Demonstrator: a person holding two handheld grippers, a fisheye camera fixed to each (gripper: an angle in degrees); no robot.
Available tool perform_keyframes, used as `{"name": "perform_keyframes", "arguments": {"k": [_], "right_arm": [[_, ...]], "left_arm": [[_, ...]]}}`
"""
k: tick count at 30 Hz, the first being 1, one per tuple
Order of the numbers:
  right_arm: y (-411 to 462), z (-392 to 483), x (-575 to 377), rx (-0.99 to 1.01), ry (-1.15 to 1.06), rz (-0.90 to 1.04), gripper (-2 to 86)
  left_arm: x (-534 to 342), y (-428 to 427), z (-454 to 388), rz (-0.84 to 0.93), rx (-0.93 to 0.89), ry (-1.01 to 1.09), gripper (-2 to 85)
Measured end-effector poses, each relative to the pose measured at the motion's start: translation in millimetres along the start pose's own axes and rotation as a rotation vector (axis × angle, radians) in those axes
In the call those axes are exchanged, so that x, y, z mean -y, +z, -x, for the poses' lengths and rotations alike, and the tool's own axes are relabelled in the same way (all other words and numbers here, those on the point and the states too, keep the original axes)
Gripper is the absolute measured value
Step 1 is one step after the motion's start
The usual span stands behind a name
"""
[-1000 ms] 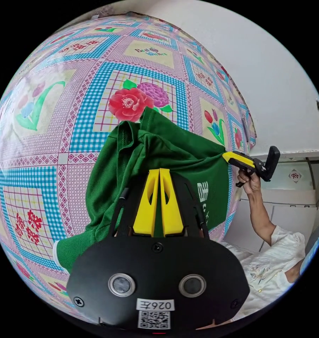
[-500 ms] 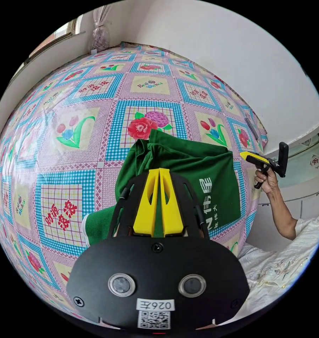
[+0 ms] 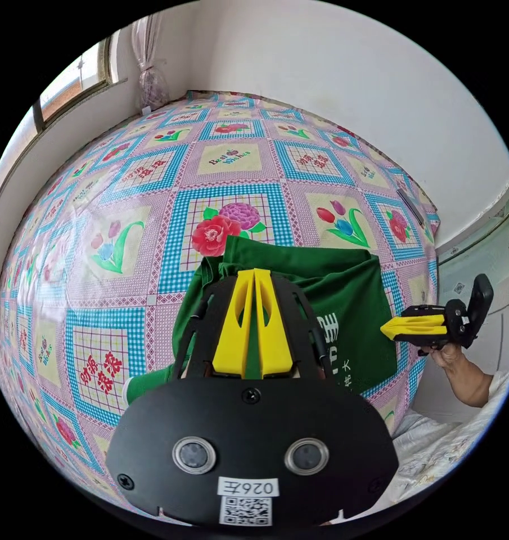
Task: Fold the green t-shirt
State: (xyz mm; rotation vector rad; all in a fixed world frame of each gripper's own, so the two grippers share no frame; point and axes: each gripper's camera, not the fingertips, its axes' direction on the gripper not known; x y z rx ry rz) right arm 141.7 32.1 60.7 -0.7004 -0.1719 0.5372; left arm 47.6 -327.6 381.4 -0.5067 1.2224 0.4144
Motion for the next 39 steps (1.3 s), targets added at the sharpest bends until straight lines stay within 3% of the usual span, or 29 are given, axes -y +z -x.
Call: {"name": "perform_keyframes", "arguments": {"k": [10,16,23,27,31,33,39], "right_arm": [[19.0,1.4,-7.3,-0.047,0.052,0.080,-0.9],[11.9,-4.5,-20.2,0.016,0.123,0.034,-0.9],[-22.0,-4.5,-8.6,0.012,0.147,-0.029,-0.9],[-25.3,-13.1,14.6,-0.052,0.136,-0.073,-1.0],[3.8,-42.4,37.0,-0.207,0.140,0.079,-1.1],[-7.8,-57.7,33.2,-0.138,0.198,0.036,-1.1],[-48.4,-47.7,7.9,-0.119,0.226,-0.058,-1.0]], "left_arm": [[19.6,70.1,-28.3,0.153,0.233,0.183,-0.8],[37.6,74.4,21.4,0.166,0.027,0.073,-0.8],[-4.8,16.2,60.2,-0.051,-0.310,-0.014,-0.9],[-33.9,12.5,71.6,-0.065,-0.312,-0.054,-1.0],[-36.6,58.1,88.8,0.142,-0.108,-0.057,-0.9],[-37.6,54.7,108.1,0.107,-0.176,-0.130,-0.9],[-74.4,3.0,112.8,-0.040,-0.152,-0.146,-1.0]]}}
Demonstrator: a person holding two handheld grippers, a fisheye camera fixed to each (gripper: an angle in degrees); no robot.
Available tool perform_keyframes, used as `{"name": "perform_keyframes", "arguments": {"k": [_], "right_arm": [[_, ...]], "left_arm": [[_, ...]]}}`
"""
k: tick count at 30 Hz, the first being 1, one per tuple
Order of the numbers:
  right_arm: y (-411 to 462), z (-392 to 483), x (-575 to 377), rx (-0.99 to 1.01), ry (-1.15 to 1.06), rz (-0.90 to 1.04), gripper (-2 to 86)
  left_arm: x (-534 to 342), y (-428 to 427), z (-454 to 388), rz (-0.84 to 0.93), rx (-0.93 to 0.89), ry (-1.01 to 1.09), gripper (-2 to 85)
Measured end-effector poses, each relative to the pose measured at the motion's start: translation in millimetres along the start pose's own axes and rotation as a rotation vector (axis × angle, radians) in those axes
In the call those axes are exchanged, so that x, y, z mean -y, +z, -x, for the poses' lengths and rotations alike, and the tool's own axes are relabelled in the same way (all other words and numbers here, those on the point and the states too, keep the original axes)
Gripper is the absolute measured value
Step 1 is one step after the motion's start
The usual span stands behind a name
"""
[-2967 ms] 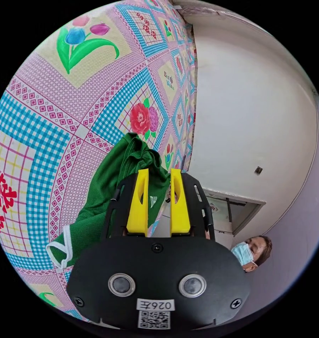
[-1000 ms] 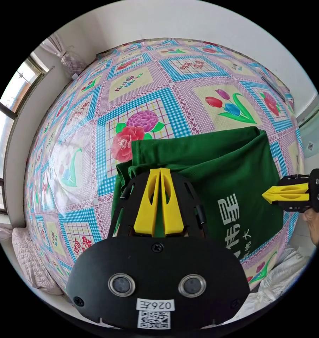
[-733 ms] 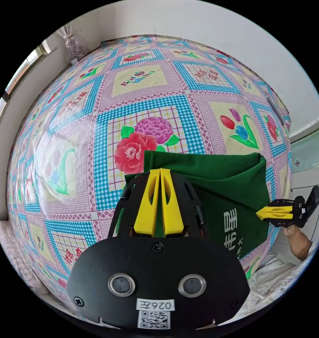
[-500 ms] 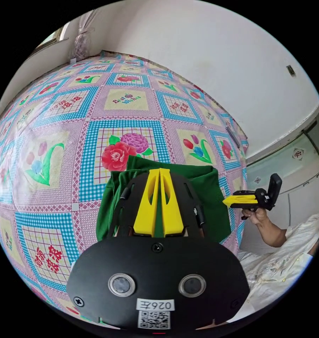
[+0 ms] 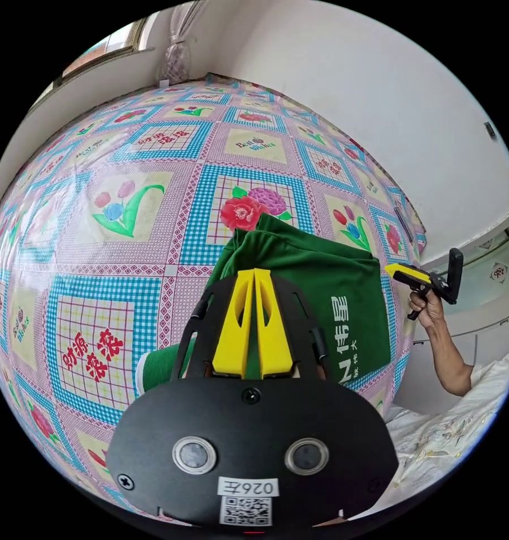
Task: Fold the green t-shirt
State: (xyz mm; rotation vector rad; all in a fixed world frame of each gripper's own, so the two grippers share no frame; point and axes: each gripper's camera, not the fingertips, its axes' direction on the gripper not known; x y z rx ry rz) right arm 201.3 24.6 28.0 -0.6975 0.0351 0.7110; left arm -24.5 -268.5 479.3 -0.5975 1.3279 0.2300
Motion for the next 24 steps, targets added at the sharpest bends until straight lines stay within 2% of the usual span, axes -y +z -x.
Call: {"name": "perform_keyframes", "arguments": {"k": [5,11,24], "right_arm": [[-21.1,19.1,-28.8,-0.010,-0.011,-0.016,-0.7],[-29.8,13.6,-1.3,0.020,-0.095,-0.004,3.1],[-0.2,-28.4,102.8,0.069,-0.410,0.173,7.8]], "left_arm": [[-79.0,-33.5,3.4,-0.098,0.007,-0.119,-1.0],[-142.2,-30.4,-6.4,-0.080,-0.025,-0.238,-1.0],[-163.0,11.5,-90.3,-0.029,0.006,-0.344,-0.8]]}}
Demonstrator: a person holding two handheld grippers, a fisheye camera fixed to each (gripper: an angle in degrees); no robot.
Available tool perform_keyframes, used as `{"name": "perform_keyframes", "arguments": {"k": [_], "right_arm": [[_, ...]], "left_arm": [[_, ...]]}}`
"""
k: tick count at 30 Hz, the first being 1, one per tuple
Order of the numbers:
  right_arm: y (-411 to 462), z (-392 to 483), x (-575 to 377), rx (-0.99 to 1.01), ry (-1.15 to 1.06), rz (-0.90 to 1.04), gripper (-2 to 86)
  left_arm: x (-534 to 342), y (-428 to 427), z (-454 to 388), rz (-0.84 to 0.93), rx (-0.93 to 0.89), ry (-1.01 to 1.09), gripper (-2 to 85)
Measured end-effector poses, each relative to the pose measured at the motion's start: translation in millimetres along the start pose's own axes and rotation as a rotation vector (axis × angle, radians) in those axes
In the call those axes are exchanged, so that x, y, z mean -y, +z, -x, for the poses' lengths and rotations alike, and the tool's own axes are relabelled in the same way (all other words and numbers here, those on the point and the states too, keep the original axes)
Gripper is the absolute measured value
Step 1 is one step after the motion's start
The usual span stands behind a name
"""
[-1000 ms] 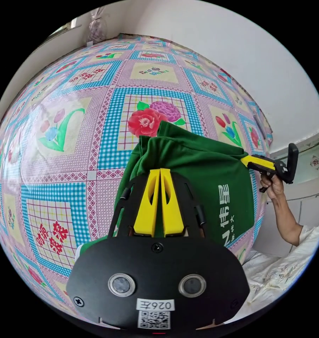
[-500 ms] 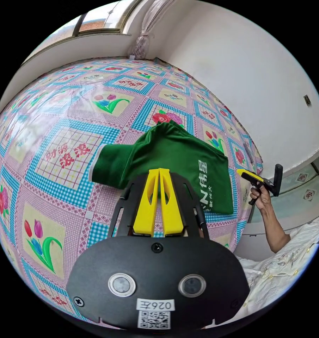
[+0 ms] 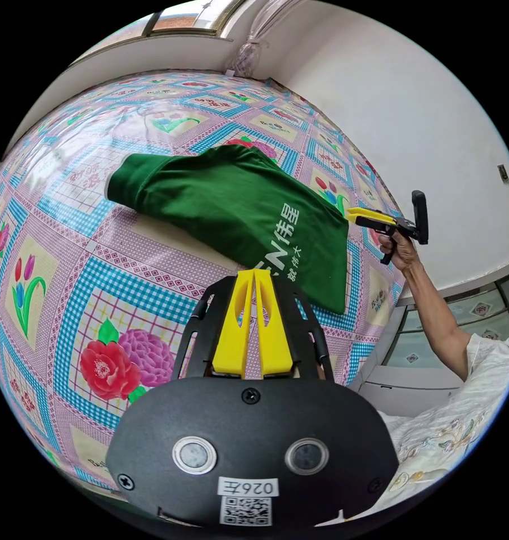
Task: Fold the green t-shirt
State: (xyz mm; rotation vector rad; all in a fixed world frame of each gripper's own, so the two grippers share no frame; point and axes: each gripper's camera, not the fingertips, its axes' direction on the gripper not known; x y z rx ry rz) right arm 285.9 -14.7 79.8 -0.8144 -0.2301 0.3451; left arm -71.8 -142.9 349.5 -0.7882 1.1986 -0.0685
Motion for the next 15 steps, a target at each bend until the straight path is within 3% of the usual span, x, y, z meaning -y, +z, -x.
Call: {"name": "perform_keyframes", "arguments": {"k": [6,15], "right_arm": [[19.2,-13.6,33.1,0.051,-0.200,0.183,10.9],[16.1,-15.6,52.2,0.001,-0.372,0.195,9.6]], "left_arm": [[-6.1,33.6,-44.6,0.023,0.028,-0.088,1.8],[-5.8,82.4,-91.9,0.046,0.087,-0.185,10.1]]}}
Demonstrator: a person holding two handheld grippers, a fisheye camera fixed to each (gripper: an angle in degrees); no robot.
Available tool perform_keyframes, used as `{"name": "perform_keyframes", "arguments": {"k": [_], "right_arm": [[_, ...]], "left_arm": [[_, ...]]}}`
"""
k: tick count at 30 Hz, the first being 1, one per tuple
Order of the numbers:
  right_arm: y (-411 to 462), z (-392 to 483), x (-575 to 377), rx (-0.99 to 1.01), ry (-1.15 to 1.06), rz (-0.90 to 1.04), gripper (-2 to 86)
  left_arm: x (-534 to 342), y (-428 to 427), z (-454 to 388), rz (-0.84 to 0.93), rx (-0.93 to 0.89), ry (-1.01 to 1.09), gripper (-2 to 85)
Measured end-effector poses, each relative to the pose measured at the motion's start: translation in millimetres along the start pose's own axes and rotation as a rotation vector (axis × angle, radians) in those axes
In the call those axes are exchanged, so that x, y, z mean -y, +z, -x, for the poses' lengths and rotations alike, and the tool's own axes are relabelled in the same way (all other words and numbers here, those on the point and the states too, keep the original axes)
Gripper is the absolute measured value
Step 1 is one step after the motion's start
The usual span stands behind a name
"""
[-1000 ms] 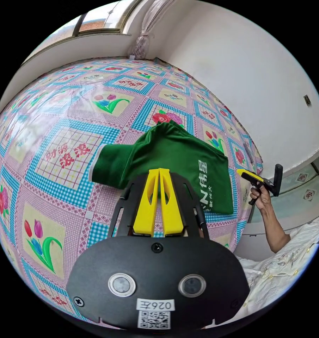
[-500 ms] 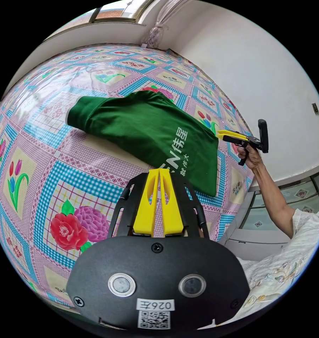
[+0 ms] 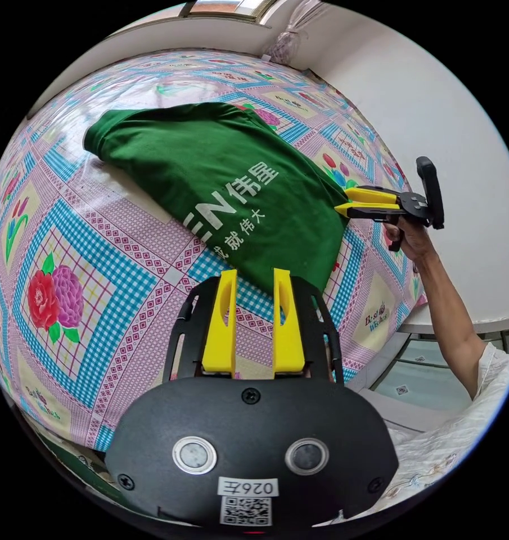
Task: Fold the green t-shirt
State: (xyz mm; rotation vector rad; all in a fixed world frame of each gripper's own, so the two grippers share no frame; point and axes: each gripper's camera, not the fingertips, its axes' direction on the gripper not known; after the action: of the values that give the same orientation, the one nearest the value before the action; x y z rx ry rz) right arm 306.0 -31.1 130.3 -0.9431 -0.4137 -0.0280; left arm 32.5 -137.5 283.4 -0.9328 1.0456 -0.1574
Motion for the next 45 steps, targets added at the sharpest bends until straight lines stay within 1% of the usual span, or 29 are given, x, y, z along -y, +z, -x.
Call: {"name": "perform_keyframes", "arguments": {"k": [4,6,8,9,10,13,18,20,22,25,26,31,37,41,45], "right_arm": [[-4.1,-9.1,0.5,-0.001,0.002,-0.012,8.4],[-6.0,-13.5,0.8,0.016,0.000,-0.015,6.0],[-6.9,-18.3,1.8,0.065,-0.016,-0.014,2.6],[-7.2,-20.5,1.9,0.074,-0.008,-0.016,2.0],[-8.2,-26.3,1.5,0.093,0.008,-0.017,1.2],[-10.3,-42.8,-2.6,0.155,0.046,-0.031,0.4],[-12.1,-63.5,-11.2,0.241,0.075,-0.037,0.1],[-13.4,-68.6,-13.2,0.254,0.076,-0.034,0.1],[-14.3,-70.3,-13.0,0.249,0.074,-0.031,0.1],[-15.4,-73.1,-12.2,0.243,0.070,-0.025,0.0],[-15.7,-74.3,-12.4,0.244,0.073,-0.024,0.0],[-15.6,-79.3,-14.5,0.260,0.092,-0.032,0.1],[-15.8,-77.2,-15.6,0.250,0.100,-0.032,0.0],[-18.3,-72.5,-21.0,0.218,0.097,-0.020,0.0],[-22.8,-75.1,-38.7,0.199,0.134,-0.020,-0.1]], "left_arm": [[2.2,14.3,-21.9,-0.015,0.040,-0.002,10.8],[6.2,18.8,-31.2,-0.017,0.061,0.003,10.8],[11.7,26.2,-40.7,-0.009,0.135,0.013,7.1],[12.7,28.0,-41.3,-0.008,0.129,0.022,5.6],[13.7,28.8,-38.5,-0.016,0.100,0.005,3.7],[13.0,31.6,-23.2,-0.015,-0.003,-0.061,2.3],[5.7,36.0,-8.0,-0.019,-0.138,-0.134,2.0],[-2.3,27.3,0.6,-0.060,-0.184,-0.170,2.3],[-5.2,15.4,5.8,-0.106,-0.137,-0.183,2.5],[-0.6,-13.2,18.0,-0.224,0.045,-0.235,0.5],[7.5,-21.0,22.1,-0.251,0.090,-0.215,0.1],[64.1,-10.9,42.7,-0.225,0.293,-0.182,-0.5],[105.9,31.2,48.4,-0.135,0.317,-0.155,-0.9],[117.0,46.0,29.6,-0.137,0.346,-0.103,-0.9],[129.6,57.9,13.4,-0.126,0.317,-0.042,-1.0]]}}
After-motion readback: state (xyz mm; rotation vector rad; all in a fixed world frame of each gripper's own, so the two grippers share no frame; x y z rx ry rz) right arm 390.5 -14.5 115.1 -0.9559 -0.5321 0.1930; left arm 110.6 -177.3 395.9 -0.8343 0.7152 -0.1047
